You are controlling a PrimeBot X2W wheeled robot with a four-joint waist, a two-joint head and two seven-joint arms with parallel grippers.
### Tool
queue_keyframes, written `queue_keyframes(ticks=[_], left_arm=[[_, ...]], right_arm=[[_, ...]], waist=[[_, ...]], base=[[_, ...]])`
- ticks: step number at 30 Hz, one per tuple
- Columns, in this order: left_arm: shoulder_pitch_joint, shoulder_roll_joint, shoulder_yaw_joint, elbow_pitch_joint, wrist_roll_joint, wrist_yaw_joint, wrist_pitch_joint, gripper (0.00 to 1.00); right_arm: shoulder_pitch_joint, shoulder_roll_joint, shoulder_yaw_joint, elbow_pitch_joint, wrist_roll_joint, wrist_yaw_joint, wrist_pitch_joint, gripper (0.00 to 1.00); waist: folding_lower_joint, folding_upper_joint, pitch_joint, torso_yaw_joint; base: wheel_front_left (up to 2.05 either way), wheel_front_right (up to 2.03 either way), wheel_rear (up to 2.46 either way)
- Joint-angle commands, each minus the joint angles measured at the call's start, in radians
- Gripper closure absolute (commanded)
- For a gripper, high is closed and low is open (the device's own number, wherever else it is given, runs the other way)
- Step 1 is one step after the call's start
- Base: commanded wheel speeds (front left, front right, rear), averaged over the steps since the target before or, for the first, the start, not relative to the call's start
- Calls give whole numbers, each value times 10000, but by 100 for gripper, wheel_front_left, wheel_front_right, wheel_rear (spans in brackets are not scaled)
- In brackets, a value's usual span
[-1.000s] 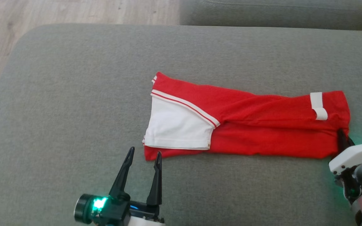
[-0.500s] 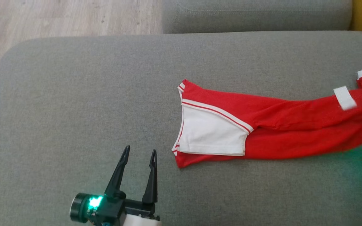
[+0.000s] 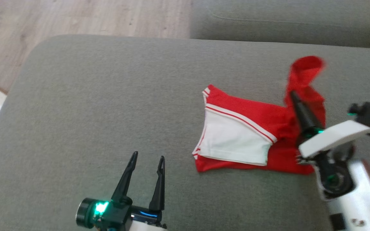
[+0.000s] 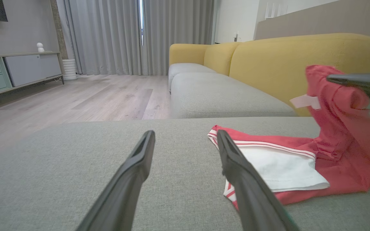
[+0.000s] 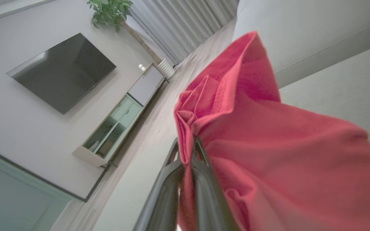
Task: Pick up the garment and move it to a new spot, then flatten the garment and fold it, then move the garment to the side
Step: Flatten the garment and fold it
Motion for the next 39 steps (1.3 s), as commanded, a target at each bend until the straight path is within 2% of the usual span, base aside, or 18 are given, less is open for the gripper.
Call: queue_keyframes(ticks=[1,5,11,12,13,14,15,20,26,33,36,39], left_arm=[[-158,-109,196,-242,-29,-92,-91,0],[-248,-112,102,-183,-76,-134,-91,0],[-372,-114,-41,-134,-194,-115,-91,0],[-380,-114,-61,-128,-210,-105,-91,0],[-387,-114,-86,-120,-224,-98,-91,0],[-390,-115,-107,-106,-238,-86,-91,0],[-392,-115,-123,-88,-250,-72,-91,0],[-351,-115,-89,3,-291,-2,-91,0],[-173,-115,57,47,-269,22,-91,0],[181,-115,453,-179,-524,181,-91,0],[310,-116,632,-239,-571,178,-91,0],[473,-116,809,-323,-553,225,-91,0]], right_arm=[[-288,369,182,-395,-210,67,209,100],[-564,1250,351,-73,-597,67,566,100],[-950,1641,755,794,-567,67,517,100],[-1023,1654,867,953,-456,67,466,85],[-1092,1659,1042,1095,-240,67,384,63],[-1162,1662,1234,1241,-11,67,288,13],[-1241,1663,1426,1357,194,67,153,0],[-1484,1666,2225,1456,920,67,-448,0],[-1258,1523,2111,867,557,67,-1160,0],[-178,144,1886,-312,-923,67,-2539,0],[648,-645,1843,-397,-2095,67,-3519,0],[1343,-1077,1758,-186,-3180,67,-3952,0]], waist=[[0,-1,15,318],[0,-1,93,706],[0,-1,171,1097],[0,-1,172,1124],[0,-1,169,1150],[0,-1,162,1162],[0,-1,146,1159],[0,-1,-91,931],[0,-1,-533,541],[0,-1,-1008,-91],[0,-1,-1246,-314],[0,-1,-1450,-454]], base=[[0,0,0],[0,0,0],[0,0,0],[0,0,0],[0,0,0],[0,0,0],[0,0,0],[0,0,0],[0,0,0],[0,0,0],[0,0,0],[0,0,0]])
